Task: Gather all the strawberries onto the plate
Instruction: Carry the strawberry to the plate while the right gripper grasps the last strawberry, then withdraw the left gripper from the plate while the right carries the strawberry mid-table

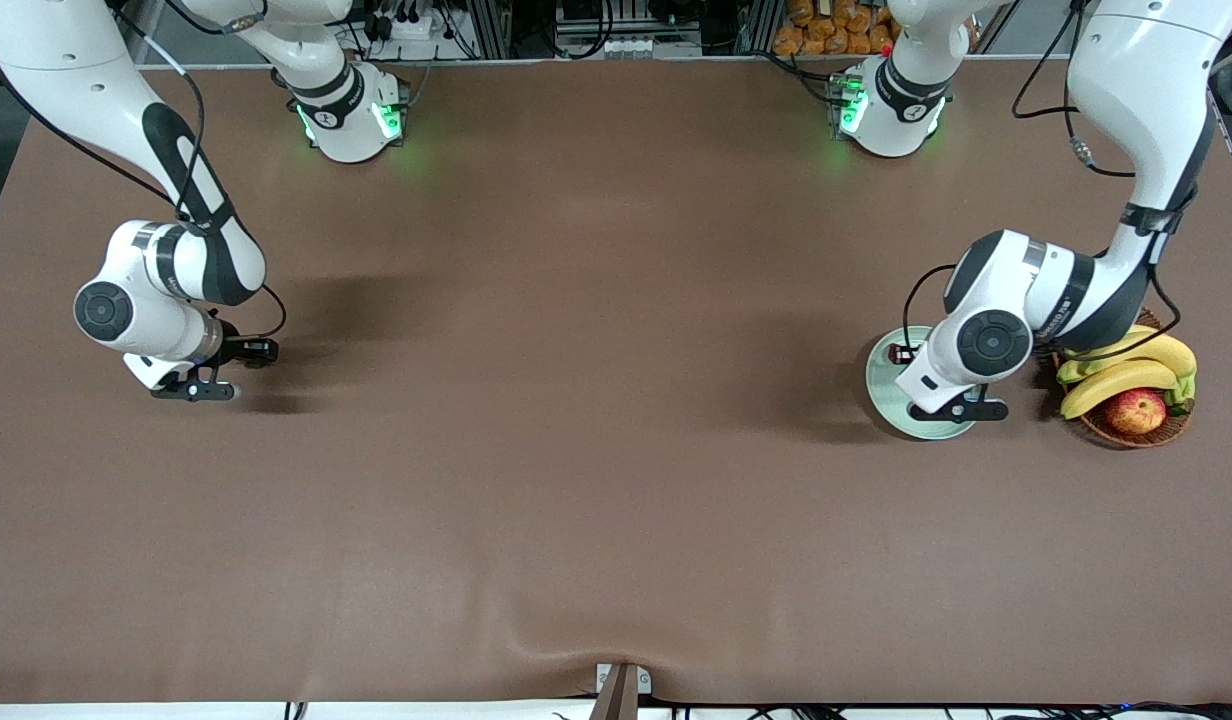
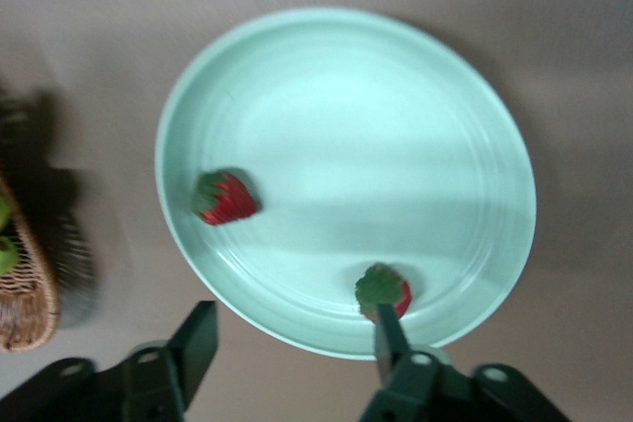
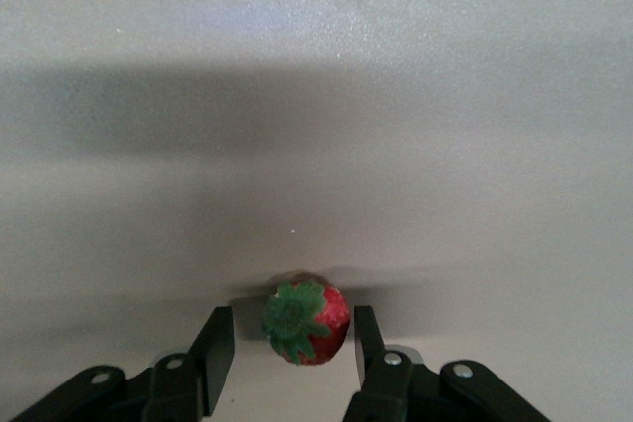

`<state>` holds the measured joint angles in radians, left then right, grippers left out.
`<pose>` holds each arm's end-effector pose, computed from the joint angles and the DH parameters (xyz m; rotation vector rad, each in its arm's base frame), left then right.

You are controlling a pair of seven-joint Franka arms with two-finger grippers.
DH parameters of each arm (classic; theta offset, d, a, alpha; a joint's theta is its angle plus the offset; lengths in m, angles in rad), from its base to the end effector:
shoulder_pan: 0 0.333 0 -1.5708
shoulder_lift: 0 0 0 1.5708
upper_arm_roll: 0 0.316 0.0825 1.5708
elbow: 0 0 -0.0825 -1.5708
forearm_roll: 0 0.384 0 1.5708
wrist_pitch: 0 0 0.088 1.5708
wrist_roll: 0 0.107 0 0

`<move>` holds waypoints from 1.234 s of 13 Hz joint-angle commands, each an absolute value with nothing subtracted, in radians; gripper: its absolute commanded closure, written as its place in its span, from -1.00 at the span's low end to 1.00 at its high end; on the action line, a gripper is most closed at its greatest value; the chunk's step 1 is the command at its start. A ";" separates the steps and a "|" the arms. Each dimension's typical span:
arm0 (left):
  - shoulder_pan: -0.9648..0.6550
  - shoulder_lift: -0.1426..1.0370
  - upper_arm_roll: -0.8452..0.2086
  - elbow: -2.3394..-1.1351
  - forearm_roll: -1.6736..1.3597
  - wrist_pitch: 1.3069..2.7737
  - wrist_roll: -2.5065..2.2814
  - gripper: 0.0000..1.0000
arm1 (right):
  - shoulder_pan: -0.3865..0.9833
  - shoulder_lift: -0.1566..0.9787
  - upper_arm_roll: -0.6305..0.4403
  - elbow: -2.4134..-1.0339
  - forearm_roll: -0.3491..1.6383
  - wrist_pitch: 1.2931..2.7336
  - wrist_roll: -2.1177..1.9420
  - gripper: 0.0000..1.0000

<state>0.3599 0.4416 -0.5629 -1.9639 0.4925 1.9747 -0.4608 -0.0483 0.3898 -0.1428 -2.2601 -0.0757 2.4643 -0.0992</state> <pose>0.5698 -0.0781 0.2555 -2.8439 0.0204 0.3640 0.5078 -0.1013 0.1751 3.0575 -0.0350 -0.2995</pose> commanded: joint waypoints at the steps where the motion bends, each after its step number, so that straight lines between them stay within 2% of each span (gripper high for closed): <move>1: 0.365 0.391 -0.615 -1.870 0.480 1.878 -0.454 -1.00 | -0.077 0.400 -0.126 -2.246 -0.066 2.471 -0.112 0.10; 4: 0.362 0.394 -0.630 -1.711 0.356 1.764 -0.454 -1.00 | -0.077 0.400 -0.126 -2.224 -0.066 2.470 -0.110 0.63; 5: 0.361 0.394 -0.635 -1.675 0.326 1.744 -0.457 -1.00 | -0.083 0.397 -0.126 -2.212 -0.066 2.470 -0.112 0.74; 9: 0.359 0.394 -0.686 -1.544 0.290 1.620 -0.474 -1.00 | -0.069 0.339 -0.088 -2.195 -0.066 2.467 -0.112 0.78; 13: 0.360 0.374 -0.710 -1.430 0.273 1.522 -0.472 -1.00 | -0.066 0.305 0.085 -2.108 -0.064 2.456 -0.085 0.78; 16: 0.359 0.301 -0.713 -1.420 0.258 1.506 -0.466 -1.00 | 0.003 0.318 0.219 -1.972 -0.023 2.421 0.139 0.77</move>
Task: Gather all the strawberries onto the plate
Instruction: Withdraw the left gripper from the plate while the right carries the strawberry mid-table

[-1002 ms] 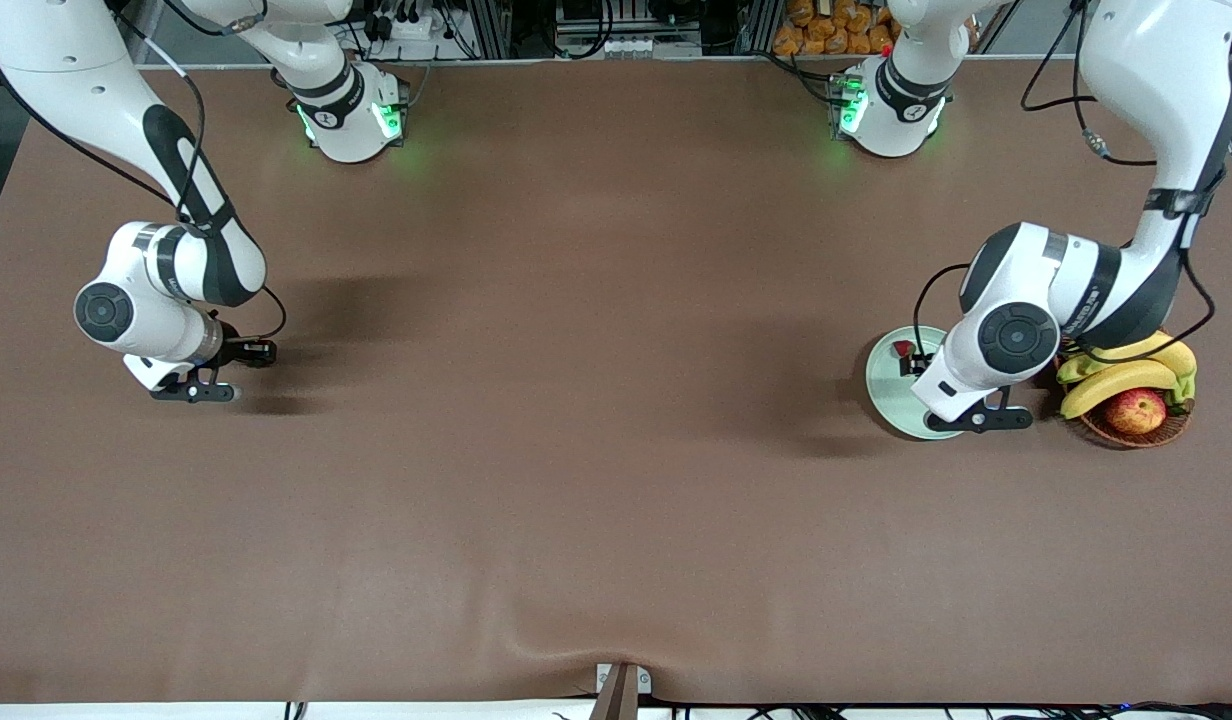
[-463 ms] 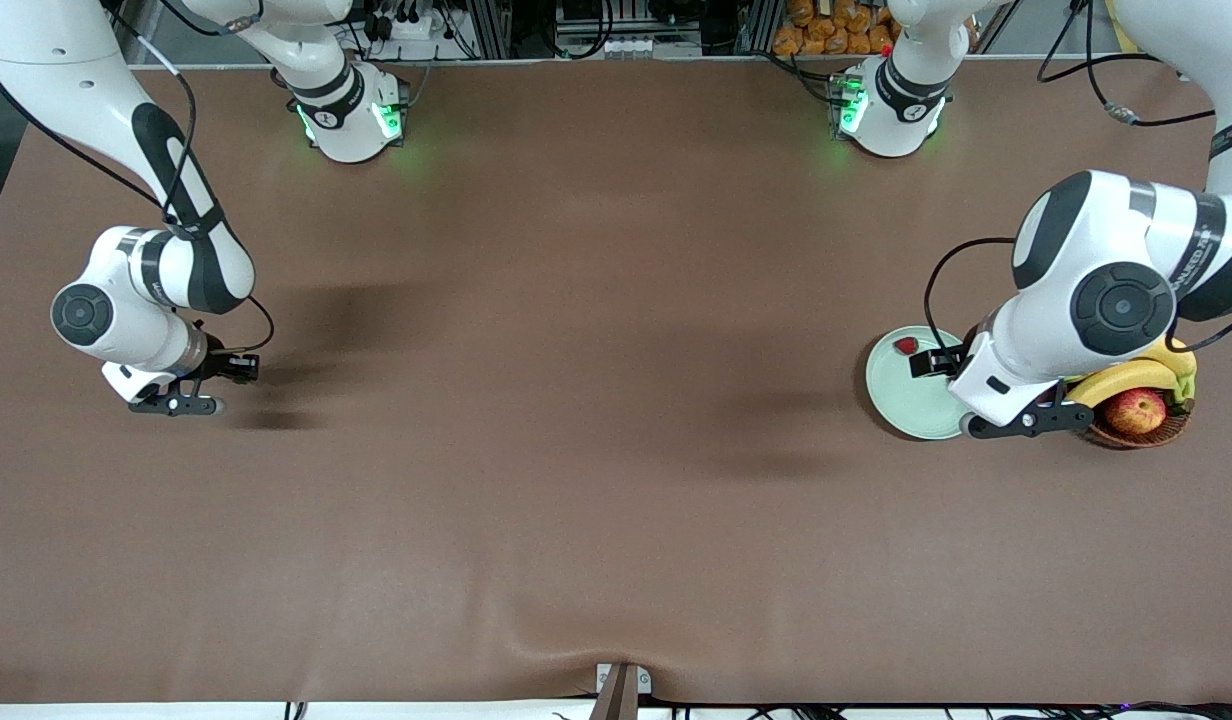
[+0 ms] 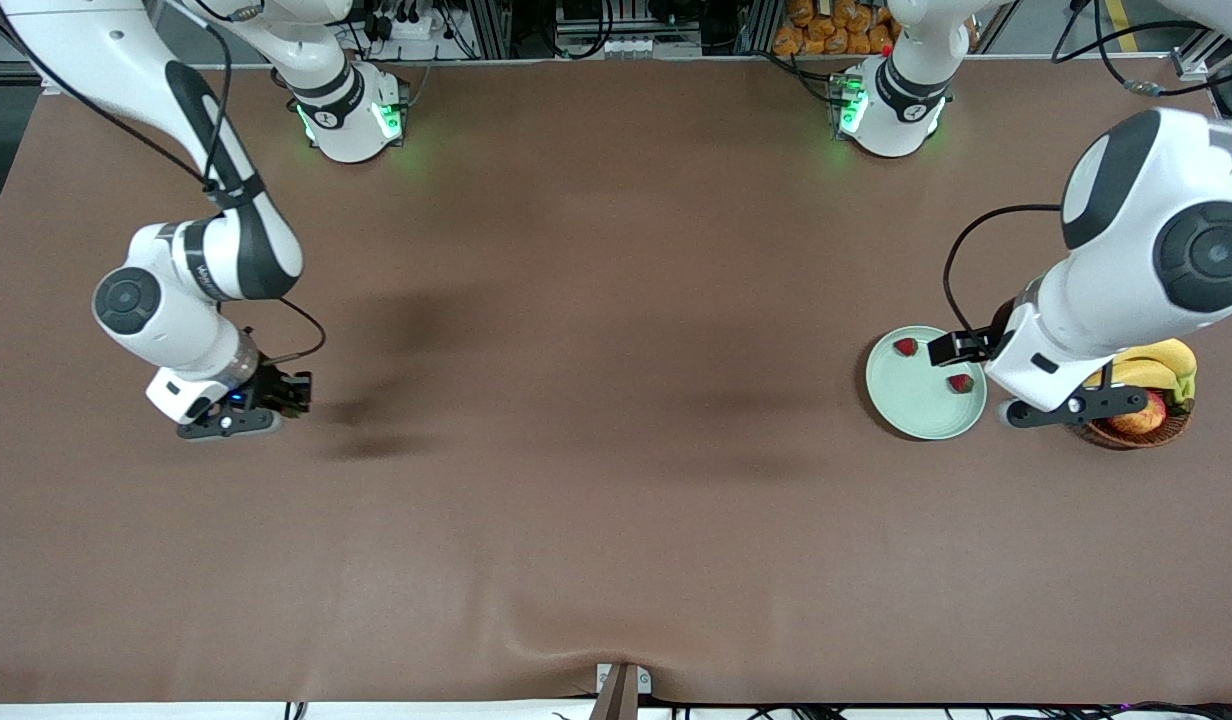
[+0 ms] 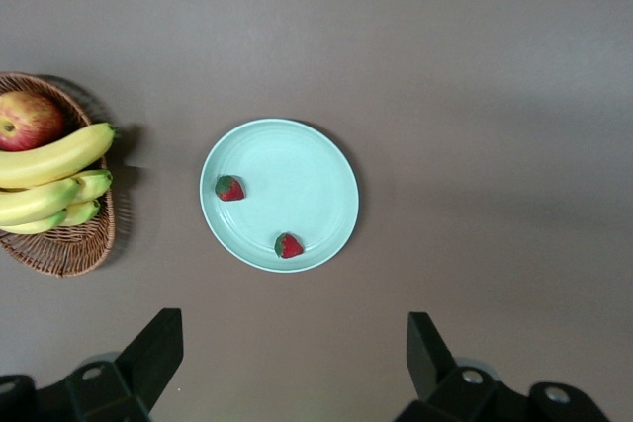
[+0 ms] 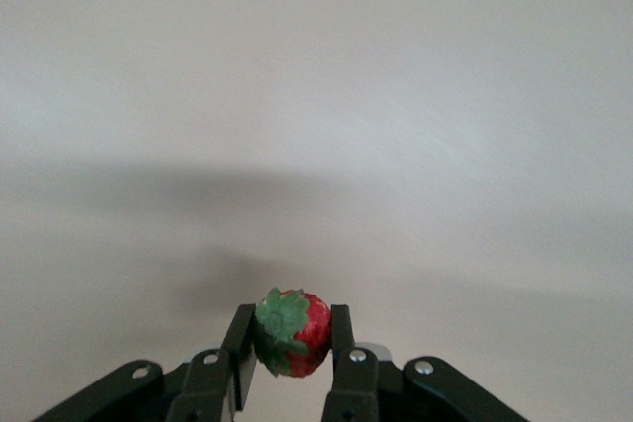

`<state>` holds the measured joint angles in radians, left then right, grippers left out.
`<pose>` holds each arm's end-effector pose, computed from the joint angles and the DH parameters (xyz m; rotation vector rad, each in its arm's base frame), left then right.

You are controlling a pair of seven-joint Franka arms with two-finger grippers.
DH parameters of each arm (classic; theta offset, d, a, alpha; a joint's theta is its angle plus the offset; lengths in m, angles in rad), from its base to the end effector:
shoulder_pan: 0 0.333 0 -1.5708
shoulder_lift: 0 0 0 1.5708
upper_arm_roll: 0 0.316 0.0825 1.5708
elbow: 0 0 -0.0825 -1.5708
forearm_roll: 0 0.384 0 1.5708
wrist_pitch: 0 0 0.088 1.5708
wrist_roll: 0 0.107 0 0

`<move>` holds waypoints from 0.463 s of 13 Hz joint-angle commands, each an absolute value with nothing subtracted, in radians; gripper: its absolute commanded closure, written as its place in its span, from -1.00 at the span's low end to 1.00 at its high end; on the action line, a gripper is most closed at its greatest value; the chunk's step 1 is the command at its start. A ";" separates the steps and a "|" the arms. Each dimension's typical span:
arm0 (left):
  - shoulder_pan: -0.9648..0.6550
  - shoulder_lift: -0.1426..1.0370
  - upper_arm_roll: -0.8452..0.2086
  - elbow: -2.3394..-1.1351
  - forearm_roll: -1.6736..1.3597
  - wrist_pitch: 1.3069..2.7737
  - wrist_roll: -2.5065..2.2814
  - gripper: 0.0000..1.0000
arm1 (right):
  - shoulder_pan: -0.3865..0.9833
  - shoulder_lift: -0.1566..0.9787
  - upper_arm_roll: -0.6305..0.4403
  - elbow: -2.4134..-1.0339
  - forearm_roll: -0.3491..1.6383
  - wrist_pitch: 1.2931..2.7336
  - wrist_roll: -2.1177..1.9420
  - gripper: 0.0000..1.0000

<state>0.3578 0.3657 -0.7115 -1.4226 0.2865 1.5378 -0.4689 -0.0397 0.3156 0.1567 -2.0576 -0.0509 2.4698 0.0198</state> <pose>0.6203 -0.1258 0.5156 -3.0204 -0.1738 0.1976 0.5969 0.0676 0.2932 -3.1103 -0.1953 -0.1558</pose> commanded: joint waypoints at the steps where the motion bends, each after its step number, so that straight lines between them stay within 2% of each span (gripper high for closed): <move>1: 0.360 0.273 -0.712 -1.422 0.243 1.506 -0.466 -1.00 | 0.061 0.333 0.224 -1.907 -0.023 2.374 0.228 0.77; 3: 0.362 0.247 -0.713 -1.420 0.219 1.506 -0.471 -1.00 | 0.177 0.395 0.222 -1.777 -0.023 2.310 0.404 0.77; 6: 0.359 0.210 -0.715 -1.422 0.215 1.506 -0.471 -1.00 | 0.317 0.503 0.222 -1.656 -0.025 2.315 0.599 0.77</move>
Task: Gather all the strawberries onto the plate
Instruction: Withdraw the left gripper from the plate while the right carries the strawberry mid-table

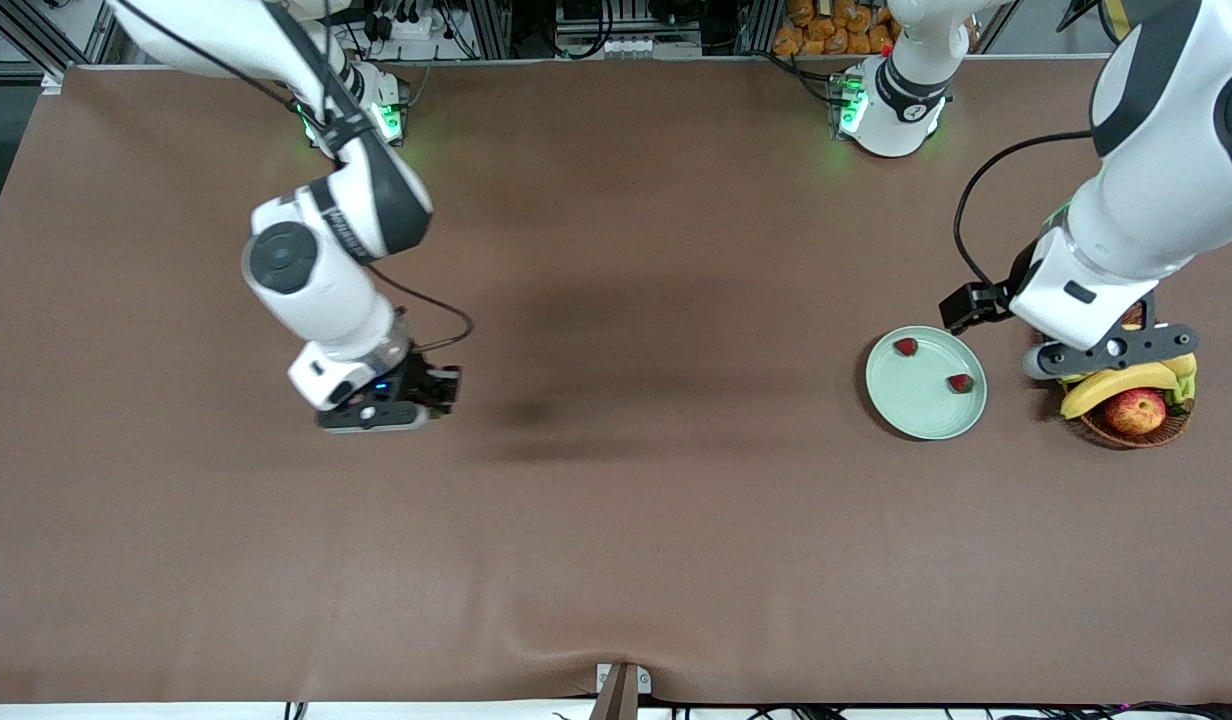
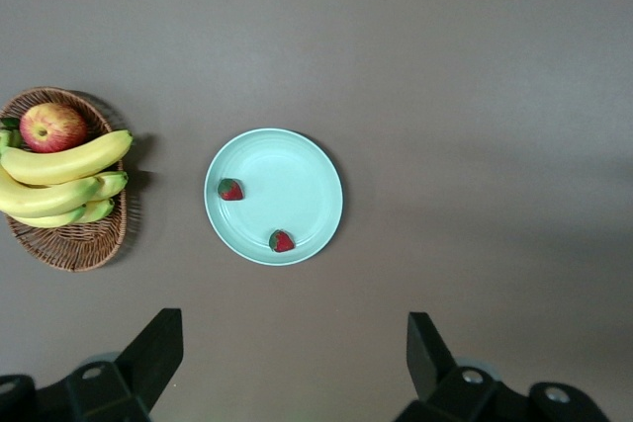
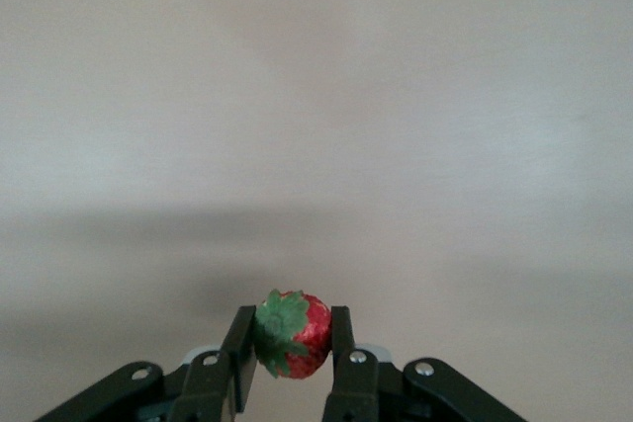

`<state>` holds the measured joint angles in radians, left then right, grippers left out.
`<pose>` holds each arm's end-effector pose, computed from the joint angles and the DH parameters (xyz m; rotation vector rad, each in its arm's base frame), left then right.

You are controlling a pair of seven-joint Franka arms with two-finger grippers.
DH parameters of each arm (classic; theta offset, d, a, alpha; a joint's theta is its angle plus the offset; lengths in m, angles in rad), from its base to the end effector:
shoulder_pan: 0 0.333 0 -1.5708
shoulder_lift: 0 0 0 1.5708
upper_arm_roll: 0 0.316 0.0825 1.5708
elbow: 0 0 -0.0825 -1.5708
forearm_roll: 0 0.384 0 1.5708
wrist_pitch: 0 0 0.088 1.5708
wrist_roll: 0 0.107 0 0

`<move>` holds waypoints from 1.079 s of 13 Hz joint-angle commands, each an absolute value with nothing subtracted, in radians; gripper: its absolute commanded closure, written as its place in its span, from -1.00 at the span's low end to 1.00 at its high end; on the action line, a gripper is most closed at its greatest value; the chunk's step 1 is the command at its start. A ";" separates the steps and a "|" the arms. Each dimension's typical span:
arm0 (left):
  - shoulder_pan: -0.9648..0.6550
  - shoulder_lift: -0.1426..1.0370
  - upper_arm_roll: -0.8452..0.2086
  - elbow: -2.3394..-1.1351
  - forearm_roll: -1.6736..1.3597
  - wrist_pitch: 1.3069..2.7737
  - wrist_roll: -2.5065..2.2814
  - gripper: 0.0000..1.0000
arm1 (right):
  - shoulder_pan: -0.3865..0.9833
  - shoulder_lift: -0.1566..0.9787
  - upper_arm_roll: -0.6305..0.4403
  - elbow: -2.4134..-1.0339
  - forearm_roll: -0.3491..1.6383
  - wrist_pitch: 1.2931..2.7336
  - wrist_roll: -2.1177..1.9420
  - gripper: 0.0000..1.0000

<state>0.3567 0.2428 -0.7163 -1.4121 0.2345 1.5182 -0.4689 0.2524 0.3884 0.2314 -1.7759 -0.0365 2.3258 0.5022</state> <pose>0.5913 -0.1421 0.5831 -3.0346 -0.1837 0.0633 0.5946 0.2963 0.3625 -3.0042 0.0298 -0.1881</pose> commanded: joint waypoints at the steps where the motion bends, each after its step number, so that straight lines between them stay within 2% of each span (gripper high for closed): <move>1: 0.359 0.195 -0.713 -1.422 0.207 1.506 -0.466 -1.00 | 0.372 0.552 0.222 -1.611 -0.032 2.316 0.670 0.77; 5: 0.354 0.206 -0.723 -1.428 0.173 1.520 -0.474 -1.00 | 0.549 0.687 0.212 -1.479 -0.043 2.359 0.843 0.77; 12: 0.357 0.207 -0.723 -1.463 0.170 1.557 -0.474 -1.00 | 0.653 0.805 0.210 -1.479 -0.041 2.479 0.861 0.62; 13: 0.356 0.207 -0.723 -1.477 0.170 1.559 -0.474 -1.00 | 0.655 0.811 0.210 -1.479 -0.041 2.483 0.865 0.41; 14: 0.356 0.207 -0.723 -1.485 0.167 1.569 -0.474 -1.00 | 0.653 0.816 0.209 -1.479 -0.043 2.484 0.864 -0.46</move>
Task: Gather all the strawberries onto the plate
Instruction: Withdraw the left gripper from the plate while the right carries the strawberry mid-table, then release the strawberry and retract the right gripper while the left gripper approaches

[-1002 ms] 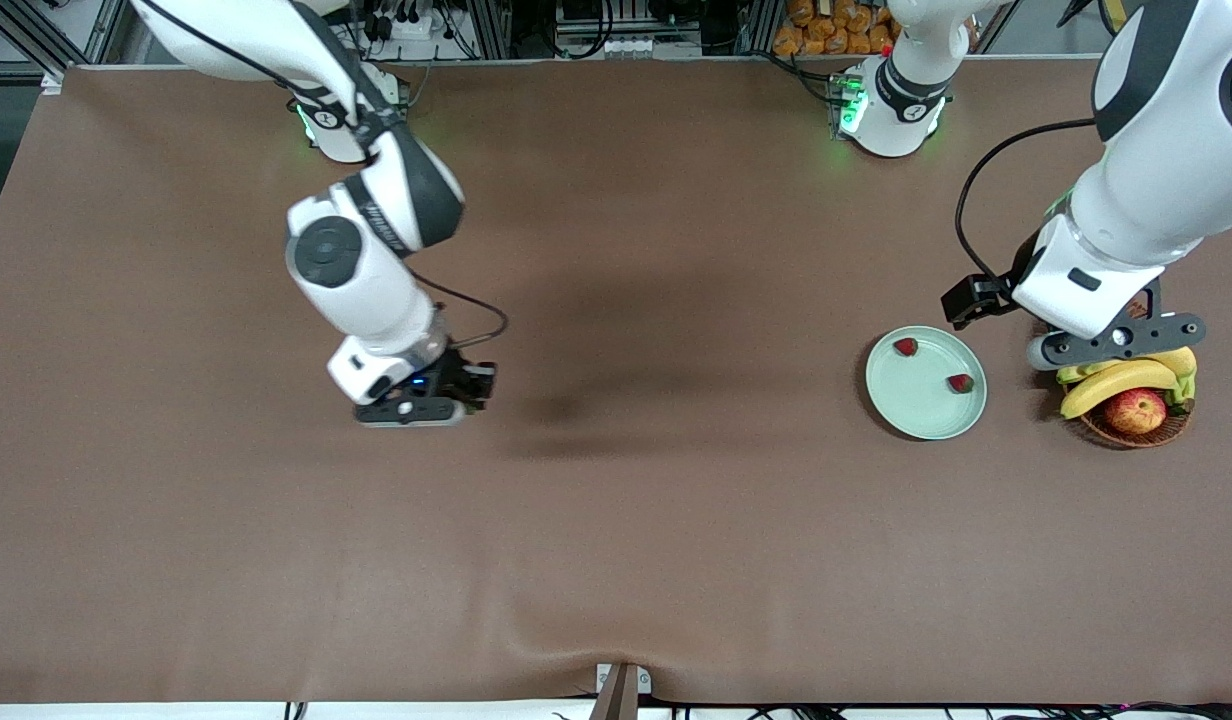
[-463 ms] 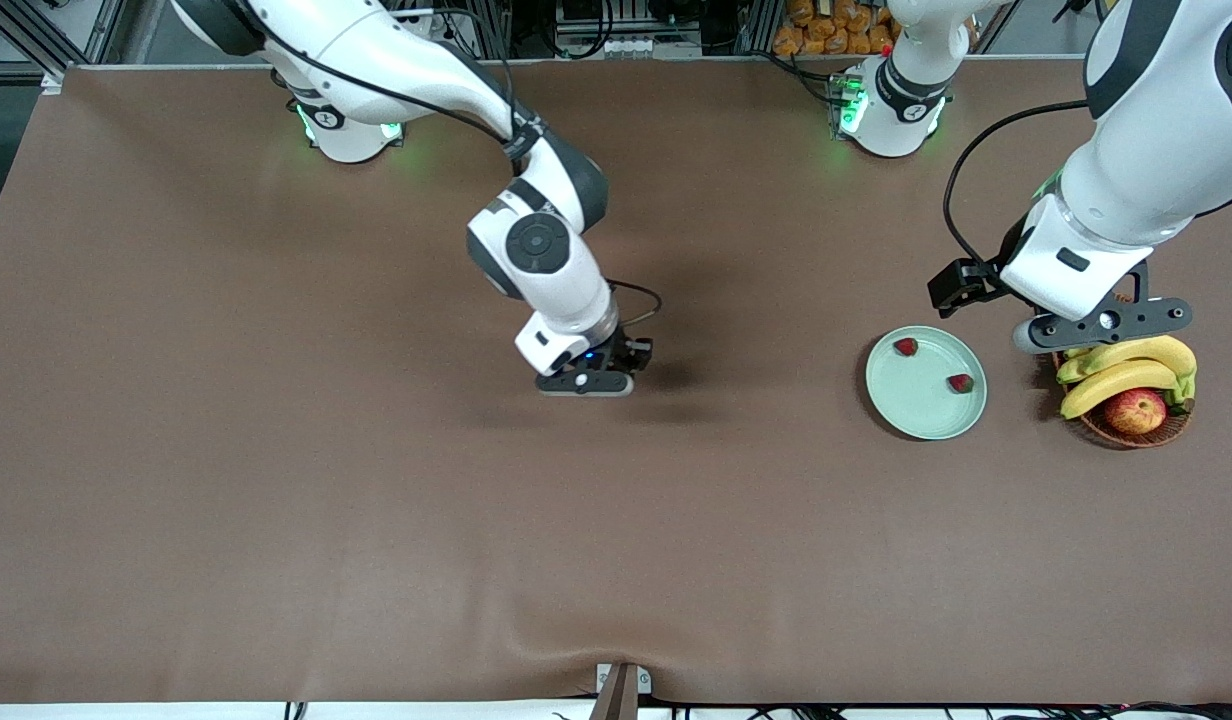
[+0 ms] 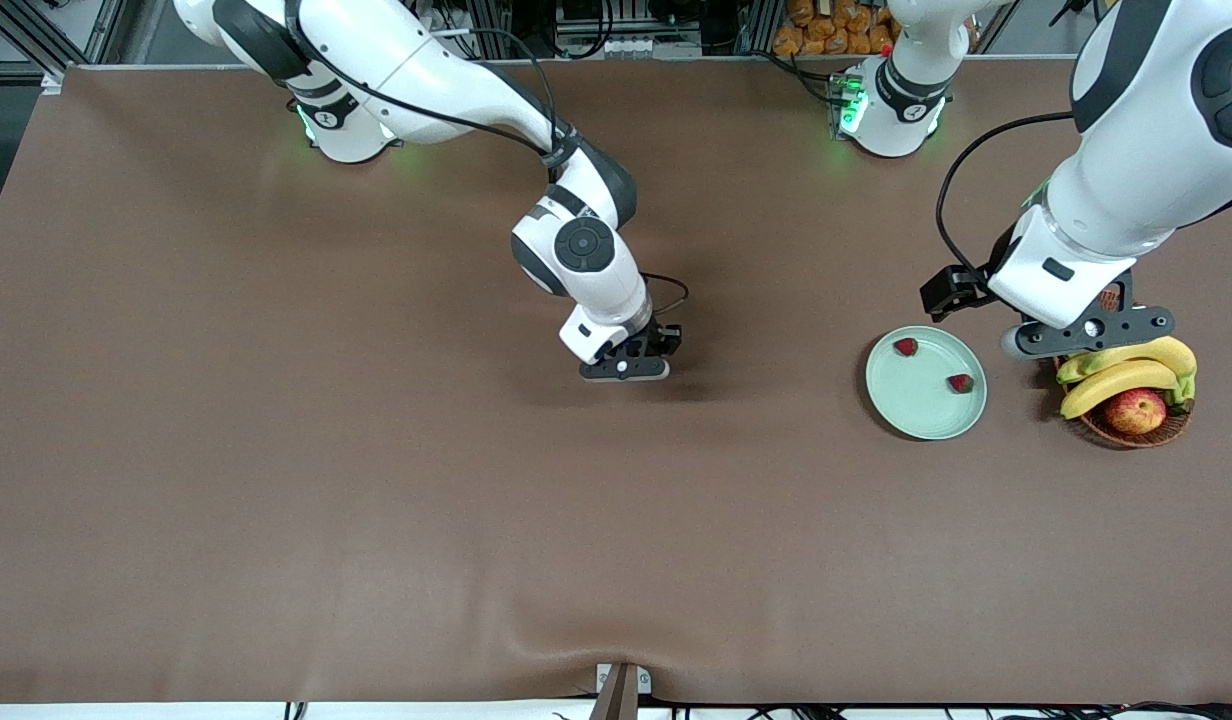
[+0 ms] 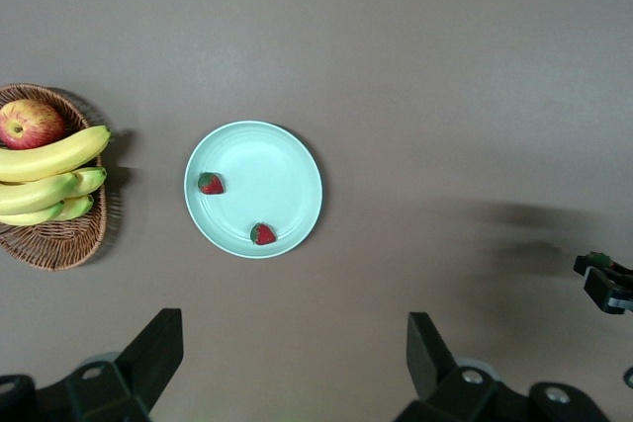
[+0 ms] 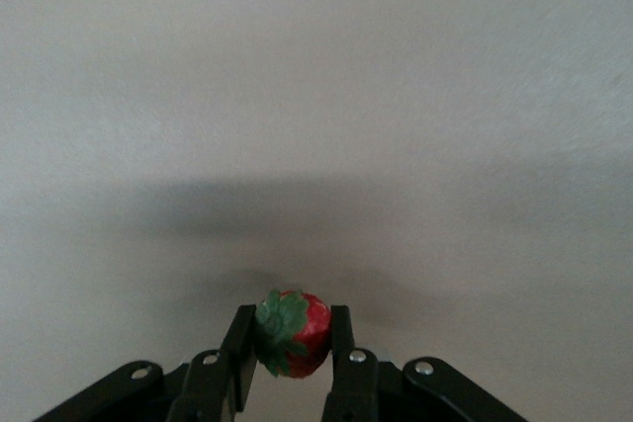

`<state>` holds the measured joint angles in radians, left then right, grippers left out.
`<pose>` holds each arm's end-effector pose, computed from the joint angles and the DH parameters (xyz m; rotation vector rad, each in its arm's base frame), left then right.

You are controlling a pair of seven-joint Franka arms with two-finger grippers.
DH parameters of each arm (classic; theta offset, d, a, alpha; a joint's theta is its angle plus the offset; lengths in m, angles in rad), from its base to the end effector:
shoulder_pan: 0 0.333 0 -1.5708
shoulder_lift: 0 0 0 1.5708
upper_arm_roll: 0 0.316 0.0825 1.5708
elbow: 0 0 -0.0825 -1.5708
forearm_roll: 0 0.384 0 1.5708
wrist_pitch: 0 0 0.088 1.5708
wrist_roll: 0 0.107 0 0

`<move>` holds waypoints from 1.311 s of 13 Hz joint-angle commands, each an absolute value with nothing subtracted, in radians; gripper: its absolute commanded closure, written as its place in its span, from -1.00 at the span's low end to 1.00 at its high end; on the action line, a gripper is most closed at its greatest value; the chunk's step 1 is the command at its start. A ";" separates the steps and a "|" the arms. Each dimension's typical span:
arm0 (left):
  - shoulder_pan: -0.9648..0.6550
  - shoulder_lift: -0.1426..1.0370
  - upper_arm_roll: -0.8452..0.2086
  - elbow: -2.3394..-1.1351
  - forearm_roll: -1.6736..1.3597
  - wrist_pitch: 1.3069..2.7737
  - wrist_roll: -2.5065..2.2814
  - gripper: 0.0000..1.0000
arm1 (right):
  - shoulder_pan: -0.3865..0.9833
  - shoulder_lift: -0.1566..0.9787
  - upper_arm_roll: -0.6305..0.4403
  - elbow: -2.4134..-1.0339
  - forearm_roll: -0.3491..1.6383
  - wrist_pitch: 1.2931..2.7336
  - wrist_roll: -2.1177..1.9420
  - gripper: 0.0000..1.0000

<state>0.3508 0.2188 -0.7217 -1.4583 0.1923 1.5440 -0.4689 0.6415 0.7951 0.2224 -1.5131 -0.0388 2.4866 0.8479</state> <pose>0.5820 -0.1582 0.5760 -3.0604 -0.1558 0.0809 0.4963 0.5358 0.2191 -2.9103 0.0524 -0.0509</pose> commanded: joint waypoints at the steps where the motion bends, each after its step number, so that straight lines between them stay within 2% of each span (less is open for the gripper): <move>1: 0.356 0.207 -0.723 -1.494 0.160 1.578 -0.474 -1.00 | 0.653 0.816 0.195 -1.479 -0.044 2.482 0.862 -0.99; 5: 0.351 0.209 -0.723 -1.554 0.155 1.647 -0.477 -1.00 | 0.589 0.749 0.167 -1.491 -0.043 2.445 0.845 -1.00; 8: 0.313 0.277 -0.723 -1.557 0.153 1.716 -0.530 -1.00 | 0.452 0.622 0.170 -1.520 -0.041 2.271 0.699 -1.00; 14: 0.117 0.471 -0.716 -1.552 0.216 1.956 -1.073 -1.00 | 0.212 0.353 0.170 -1.744 -0.035 2.208 0.536 -1.00; 17: 0.008 0.569 -0.715 -1.555 0.317 2.045 -1.502 -1.00 | 0.105 0.261 0.169 -1.756 -0.034 2.053 0.395 -1.00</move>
